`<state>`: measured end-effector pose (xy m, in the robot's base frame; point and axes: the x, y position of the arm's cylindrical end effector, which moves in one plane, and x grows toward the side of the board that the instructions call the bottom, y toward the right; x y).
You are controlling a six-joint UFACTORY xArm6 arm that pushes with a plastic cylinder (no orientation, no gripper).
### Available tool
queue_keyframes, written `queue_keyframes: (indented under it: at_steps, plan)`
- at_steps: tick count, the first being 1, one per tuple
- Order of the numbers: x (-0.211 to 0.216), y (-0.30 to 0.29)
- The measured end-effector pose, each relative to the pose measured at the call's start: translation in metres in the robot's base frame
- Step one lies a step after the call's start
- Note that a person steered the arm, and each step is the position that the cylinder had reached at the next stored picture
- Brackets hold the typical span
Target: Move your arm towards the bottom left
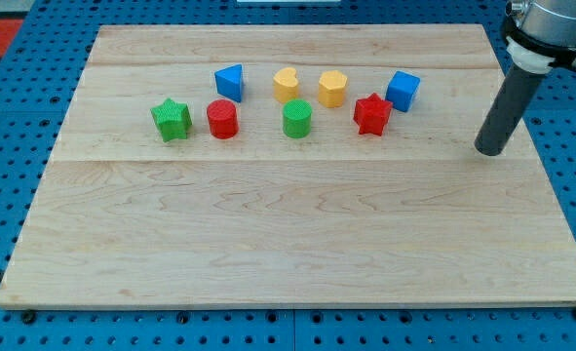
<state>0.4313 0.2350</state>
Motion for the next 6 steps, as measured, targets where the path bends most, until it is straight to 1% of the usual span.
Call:
queue_keyframes:
  at_steps: [1,2,3,4,5,6]
  plan:
    - [-0.001,-0.018]
    - [0.007,-0.09]
    - [0.052,-0.115]
    - [0.093,-0.168]
    - [0.096,-0.252]
    - [0.106,-0.307]
